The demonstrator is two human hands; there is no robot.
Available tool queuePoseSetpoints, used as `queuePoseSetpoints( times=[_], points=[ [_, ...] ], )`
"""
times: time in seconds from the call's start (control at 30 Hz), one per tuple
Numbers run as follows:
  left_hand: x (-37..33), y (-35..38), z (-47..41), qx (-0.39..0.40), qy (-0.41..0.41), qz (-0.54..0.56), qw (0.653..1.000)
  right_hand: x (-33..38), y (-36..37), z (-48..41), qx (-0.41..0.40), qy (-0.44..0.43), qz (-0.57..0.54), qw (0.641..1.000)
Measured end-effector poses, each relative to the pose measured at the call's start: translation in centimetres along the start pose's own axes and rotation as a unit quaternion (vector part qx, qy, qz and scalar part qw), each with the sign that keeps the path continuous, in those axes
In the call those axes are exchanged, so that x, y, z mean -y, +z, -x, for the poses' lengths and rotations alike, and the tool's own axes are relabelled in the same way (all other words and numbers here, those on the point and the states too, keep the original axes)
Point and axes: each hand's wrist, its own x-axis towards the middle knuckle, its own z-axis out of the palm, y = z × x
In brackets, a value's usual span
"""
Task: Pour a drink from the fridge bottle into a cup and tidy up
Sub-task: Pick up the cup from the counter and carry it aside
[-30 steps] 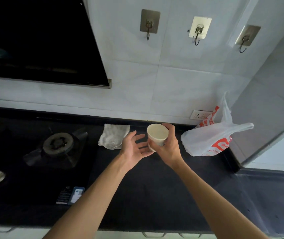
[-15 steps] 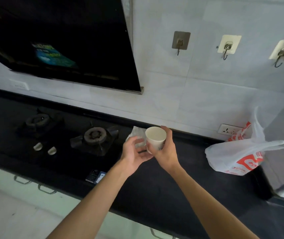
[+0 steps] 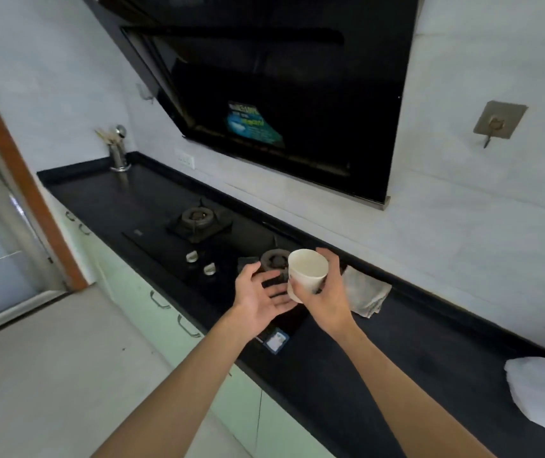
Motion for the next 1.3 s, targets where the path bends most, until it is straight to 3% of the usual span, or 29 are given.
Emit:
queuePoseSetpoints(
  times=[0.43,0.87,1.3],
  points=[
    [-11.5,-12.0,3.4,-0.031,0.060,0.055,0.996,6.5,15.4,-2.2,0.102,-0.055,-0.014,0.993],
    [-21.7,-22.3,5.7,-0.051,0.090,0.080,0.991,11.7,29.9,-4.0,0.147,-0.044,-0.051,0.987],
    [-28.5,-29.7,4.9,-0.076,0.117,0.086,0.986,13.9,39.8,-6.3,0.189,-0.044,-0.082,0.978]
  ],
)
